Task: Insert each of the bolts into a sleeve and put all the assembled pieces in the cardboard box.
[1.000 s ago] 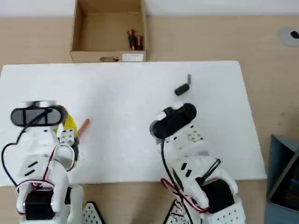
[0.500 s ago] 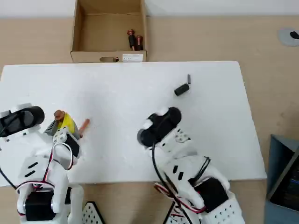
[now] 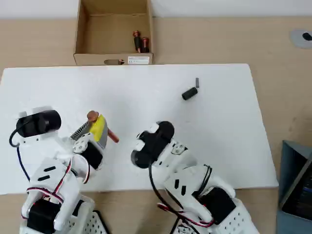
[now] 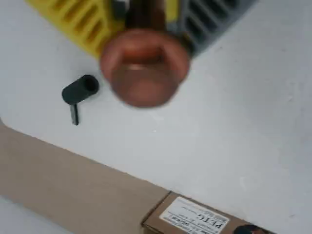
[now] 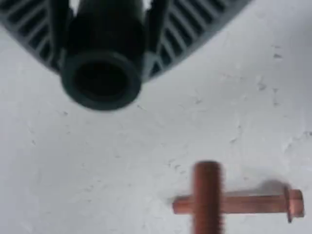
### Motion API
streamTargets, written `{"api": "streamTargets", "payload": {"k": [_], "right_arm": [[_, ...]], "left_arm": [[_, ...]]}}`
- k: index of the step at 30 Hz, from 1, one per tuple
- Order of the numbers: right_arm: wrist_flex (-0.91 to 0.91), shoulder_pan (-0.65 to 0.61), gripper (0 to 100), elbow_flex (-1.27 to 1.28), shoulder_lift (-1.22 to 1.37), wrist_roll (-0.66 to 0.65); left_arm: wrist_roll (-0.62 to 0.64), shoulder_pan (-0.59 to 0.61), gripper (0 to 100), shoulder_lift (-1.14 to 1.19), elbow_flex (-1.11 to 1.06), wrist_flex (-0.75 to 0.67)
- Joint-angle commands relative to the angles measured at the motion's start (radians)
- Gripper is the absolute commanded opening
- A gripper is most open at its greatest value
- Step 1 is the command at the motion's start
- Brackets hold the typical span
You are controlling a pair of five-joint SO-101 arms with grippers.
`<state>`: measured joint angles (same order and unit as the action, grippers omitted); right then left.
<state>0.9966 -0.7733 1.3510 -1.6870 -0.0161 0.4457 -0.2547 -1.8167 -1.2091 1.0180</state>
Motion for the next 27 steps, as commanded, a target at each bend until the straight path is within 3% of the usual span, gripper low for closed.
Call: {"api": "streamTargets", "payload": {"k": [1,10,27], "right_arm": [[-0.021,-0.013,0.9,-0.008,-0.002,-0.028],[-0.020,-0.015,0.9,-0.004,0.002,-0.031],[-0.018,-0.044,0.9,0.021,0.005,-0.147]], "left_arm": [[0.005,-0.017,0,-0.007,0.069,-0.034],[0.009,-0.089,0,-0.005,0.183,-0.064],[0.002,-0.172,0,-0.005,0.101,-0.112]]}}
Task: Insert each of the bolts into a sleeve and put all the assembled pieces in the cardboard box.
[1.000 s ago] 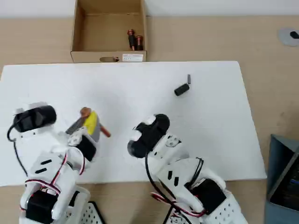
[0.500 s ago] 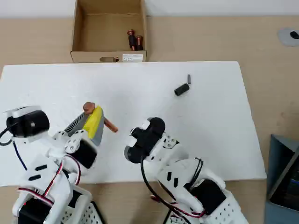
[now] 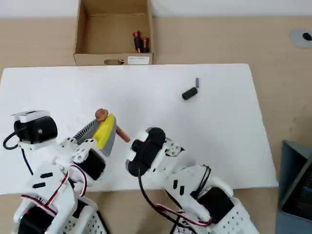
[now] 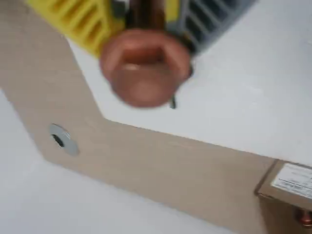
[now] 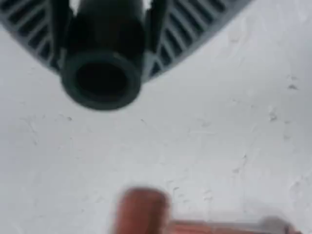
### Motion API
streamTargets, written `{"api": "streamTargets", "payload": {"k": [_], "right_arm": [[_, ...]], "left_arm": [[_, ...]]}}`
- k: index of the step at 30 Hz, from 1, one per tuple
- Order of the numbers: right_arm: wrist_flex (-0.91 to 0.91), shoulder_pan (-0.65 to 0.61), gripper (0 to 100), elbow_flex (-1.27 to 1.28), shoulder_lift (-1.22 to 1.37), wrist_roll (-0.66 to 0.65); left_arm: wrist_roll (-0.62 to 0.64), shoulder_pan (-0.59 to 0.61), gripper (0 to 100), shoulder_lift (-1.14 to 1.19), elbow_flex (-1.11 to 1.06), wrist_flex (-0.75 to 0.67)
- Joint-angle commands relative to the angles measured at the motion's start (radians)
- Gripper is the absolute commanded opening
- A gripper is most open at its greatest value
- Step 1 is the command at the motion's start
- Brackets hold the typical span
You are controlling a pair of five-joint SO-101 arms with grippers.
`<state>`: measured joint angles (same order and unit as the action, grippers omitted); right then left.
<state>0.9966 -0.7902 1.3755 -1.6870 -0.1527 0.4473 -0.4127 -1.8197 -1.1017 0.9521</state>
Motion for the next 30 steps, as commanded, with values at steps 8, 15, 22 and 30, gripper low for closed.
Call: {"api": "streamTargets", "payload": {"k": [8,15,22,30], "right_arm": [[-0.020,-0.053,0.9,-0.005,0.001,-0.006],[-0.023,-0.053,0.9,-0.007,-0.001,-0.008],[-0.025,-0.053,0.9,-0.007,-0.002,-0.009],[-0.025,-0.053,0.9,-0.007,-0.002,-0.008]], "left_arm": [[0.000,-0.015,0,-0.002,-0.081,-0.069],[0.000,-0.021,0,-0.002,-0.086,-0.066],[0.000,-0.023,0,-0.002,-0.147,-0.066],[0.006,-0.075,0,-0.002,-0.157,-0.066]]}}
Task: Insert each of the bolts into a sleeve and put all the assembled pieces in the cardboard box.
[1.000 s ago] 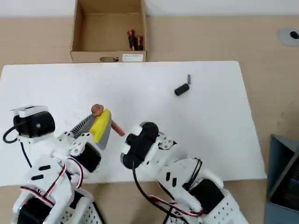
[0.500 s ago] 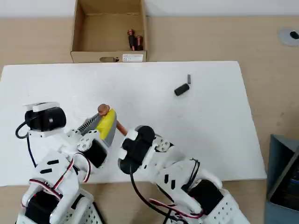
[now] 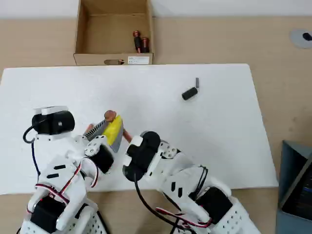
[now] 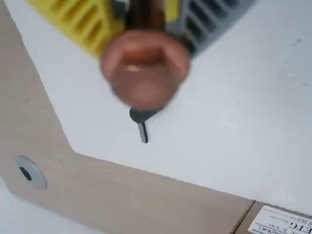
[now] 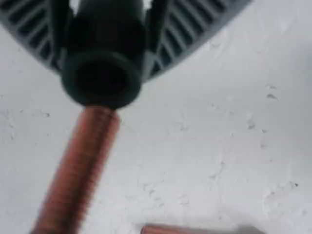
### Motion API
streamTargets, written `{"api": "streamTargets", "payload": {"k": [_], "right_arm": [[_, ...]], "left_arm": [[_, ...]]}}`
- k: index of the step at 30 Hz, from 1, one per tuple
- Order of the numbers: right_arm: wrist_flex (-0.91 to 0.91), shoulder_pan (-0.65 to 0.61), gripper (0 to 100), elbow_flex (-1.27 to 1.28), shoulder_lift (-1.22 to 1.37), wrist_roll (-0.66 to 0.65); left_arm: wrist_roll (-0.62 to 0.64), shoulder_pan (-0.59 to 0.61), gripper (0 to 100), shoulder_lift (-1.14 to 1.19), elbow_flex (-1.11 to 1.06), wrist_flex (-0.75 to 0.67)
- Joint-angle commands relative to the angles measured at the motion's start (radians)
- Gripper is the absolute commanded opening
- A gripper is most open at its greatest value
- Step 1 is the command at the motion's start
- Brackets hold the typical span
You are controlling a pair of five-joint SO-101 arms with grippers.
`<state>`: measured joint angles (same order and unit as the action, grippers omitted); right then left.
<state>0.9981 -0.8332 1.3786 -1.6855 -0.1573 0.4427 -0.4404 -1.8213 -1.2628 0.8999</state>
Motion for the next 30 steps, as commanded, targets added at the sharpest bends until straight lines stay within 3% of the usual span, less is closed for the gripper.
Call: {"api": "streamTargets", "payload": {"k": [1,13,19,30], "right_arm": [[-0.026,-0.010,0.9,-0.008,-0.004,-0.003],[-0.026,-0.010,0.9,-0.007,-0.004,-0.002],[-0.026,-0.010,0.9,-0.007,-0.004,-0.002],[-0.028,-0.010,0.9,-0.008,-0.004,-0.002]], "left_arm": [[0.012,-0.063,0,-0.001,0.006,-0.014],[0.006,-0.095,0,-0.001,0.029,0.107],[-0.012,-0.190,0,-0.001,0.029,0.184],[-0.052,-0.192,0,-0.001,0.017,0.249]]}}
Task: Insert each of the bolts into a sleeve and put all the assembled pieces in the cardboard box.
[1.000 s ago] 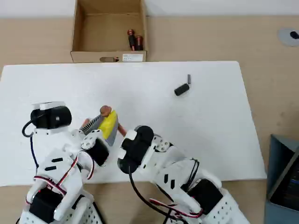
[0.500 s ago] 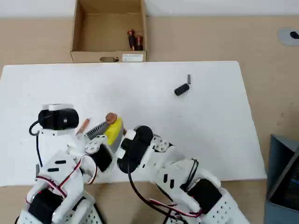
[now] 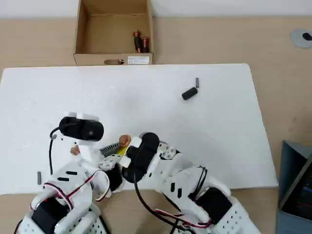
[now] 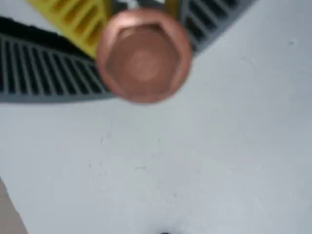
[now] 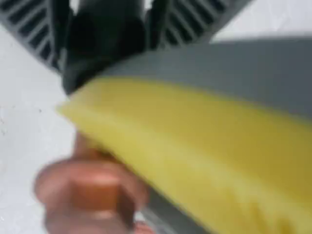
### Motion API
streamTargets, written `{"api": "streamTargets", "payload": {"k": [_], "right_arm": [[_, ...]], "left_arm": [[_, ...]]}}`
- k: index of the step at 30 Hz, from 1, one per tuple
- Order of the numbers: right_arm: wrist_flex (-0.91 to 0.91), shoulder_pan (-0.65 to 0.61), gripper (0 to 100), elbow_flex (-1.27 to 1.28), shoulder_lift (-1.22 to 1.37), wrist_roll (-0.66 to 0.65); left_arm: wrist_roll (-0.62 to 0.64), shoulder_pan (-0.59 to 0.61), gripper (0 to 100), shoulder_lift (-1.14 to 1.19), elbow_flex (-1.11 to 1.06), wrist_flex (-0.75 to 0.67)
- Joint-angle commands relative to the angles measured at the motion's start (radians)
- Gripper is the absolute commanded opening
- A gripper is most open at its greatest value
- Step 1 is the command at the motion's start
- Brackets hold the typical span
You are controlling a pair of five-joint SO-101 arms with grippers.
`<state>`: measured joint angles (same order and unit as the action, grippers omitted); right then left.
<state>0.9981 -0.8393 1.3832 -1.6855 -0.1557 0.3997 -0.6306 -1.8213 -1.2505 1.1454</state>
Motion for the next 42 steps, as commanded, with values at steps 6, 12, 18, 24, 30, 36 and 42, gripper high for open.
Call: {"api": "streamTargets", "payload": {"k": [6,12,18,24,30,36,42], "right_arm": [[-0.028,-0.004,0.9,-0.015,-0.004,-0.003],[-0.028,-0.004,0.9,-0.015,-0.004,-0.003],[-0.028,-0.004,0.9,-0.015,-0.004,-0.003],[-0.028,-0.002,0.9,-0.013,-0.004,-0.003],[-0.028,-0.002,0.9,-0.012,-0.004,-0.003],[-0.028,-0.002,0.9,-0.008,-0.004,-0.003],[-0.026,0.001,0.9,-0.012,-0.004,-0.003]], "left_arm": [[-0.009,0.041,4,-0.001,0.014,-0.003],[-0.009,0.115,16,-0.001,0.017,0.000],[-0.009,0.127,16,-0.001,0.054,0.003],[-0.008,0.127,16,-0.001,0.103,0.003],[-0.008,0.126,16,-0.001,0.126,0.084],[-0.011,0.158,16,-0.001,0.137,0.115],[-0.157,0.284,7,-0.001,0.161,0.114]]}}
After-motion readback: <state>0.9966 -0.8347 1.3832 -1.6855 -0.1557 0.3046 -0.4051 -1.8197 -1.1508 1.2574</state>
